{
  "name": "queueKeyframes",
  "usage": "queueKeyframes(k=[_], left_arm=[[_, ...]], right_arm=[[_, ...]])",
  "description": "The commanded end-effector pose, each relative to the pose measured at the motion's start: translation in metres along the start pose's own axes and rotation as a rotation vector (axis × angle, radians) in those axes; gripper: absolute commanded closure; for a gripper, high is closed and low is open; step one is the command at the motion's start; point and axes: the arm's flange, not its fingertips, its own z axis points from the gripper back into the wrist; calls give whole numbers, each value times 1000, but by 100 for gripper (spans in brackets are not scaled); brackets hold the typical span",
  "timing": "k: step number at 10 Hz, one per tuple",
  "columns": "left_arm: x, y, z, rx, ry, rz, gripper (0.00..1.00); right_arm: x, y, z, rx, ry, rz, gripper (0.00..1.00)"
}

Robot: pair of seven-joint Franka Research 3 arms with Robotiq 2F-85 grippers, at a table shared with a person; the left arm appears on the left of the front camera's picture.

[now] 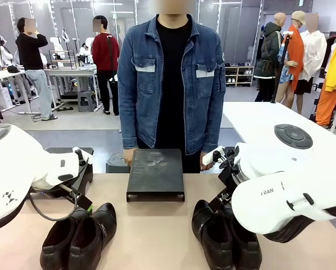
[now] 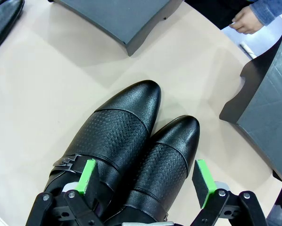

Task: Place the shoes on the stand as instructed by the person.
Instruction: Pick up one pair of Shoes and place it on the Shoes Stand indicated by the person.

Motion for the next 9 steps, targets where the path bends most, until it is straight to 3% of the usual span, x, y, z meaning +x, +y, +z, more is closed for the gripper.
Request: queueKeyframes(k=[1, 4, 6, 9], left_arm=[[0, 0, 0, 0, 0, 0, 0], [0, 0, 0, 0, 0, 0, 0], [23, 17, 23, -39, -5, -6, 0], [33, 51, 70, -237, 52, 32, 0]], right_arm=[[0, 0, 0, 0, 0, -2, 0], [0, 0, 0, 0, 0, -2, 0], [13, -9, 20, 6, -13, -23, 0], [33, -36, 72, 156, -6, -136, 0]])
